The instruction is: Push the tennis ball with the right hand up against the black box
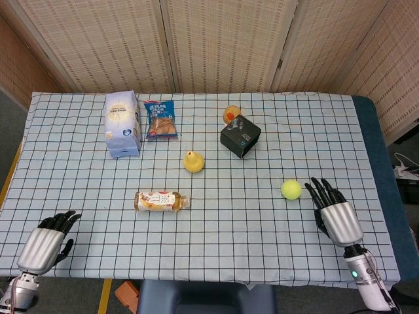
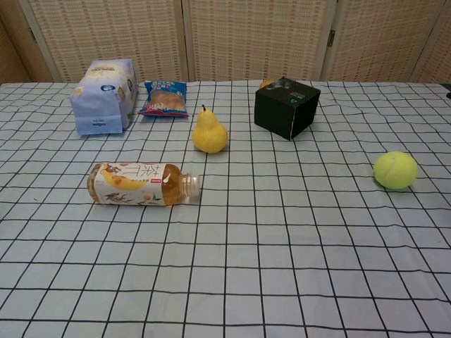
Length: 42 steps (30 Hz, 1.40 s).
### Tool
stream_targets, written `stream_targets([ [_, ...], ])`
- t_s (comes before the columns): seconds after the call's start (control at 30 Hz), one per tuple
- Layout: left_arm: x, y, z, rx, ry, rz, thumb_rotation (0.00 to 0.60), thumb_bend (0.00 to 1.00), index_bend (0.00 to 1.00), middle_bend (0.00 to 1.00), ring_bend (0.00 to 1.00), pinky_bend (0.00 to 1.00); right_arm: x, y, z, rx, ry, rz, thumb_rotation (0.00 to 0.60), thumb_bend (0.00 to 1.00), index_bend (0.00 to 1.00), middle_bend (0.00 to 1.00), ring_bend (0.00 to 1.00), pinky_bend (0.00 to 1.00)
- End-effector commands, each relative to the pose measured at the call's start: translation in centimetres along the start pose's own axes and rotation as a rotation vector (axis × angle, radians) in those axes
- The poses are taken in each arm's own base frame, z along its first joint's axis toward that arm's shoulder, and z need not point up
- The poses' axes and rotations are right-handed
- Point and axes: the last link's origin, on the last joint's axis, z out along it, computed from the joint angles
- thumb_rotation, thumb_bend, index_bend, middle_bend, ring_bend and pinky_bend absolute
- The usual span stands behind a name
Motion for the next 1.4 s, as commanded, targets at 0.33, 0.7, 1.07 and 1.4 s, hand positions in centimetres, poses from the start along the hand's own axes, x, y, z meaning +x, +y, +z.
stream_targets([
  [0.33,-0.3,0.1,0.2,-0.007,-0.022,0.001,0.6,0.47,0.2,0.17,0.19,0.3,-1.4,0.0,1.7,0.048,0.03,-0.165,0.6,0.88,0.94,0.76,0.81,0.8],
  [0.7,-0.2,0.1,0.1,-0.002,-0.022,-0.001,0.6,0.47,0.2,0.18,0.19,0.3,-2.5,1.1,2.2,0.146,-0.183,-0.187,0.6,0.89,1.0,0.9,0.91,0.83],
  [1.07,-0.2,0.1,0.0,0.002,-0.023,-0.001,0.6,0.47,0.2,0.18,0.2,0.3,-3.7,2.3,2.5,0.183,-0.279,-0.117,0.6,0.89,1.0,0.91,0.92,0.83],
  [1.4,-0.4,0.2,0.2,0.004,-0.036,0.002,0.6,0.47,0.2,0.18,0.2,0.3,-6.1,3.0,3.2,0.179,-0.31,-0.088,0.6,0.89,1.0,0.91,0.92,0.83],
])
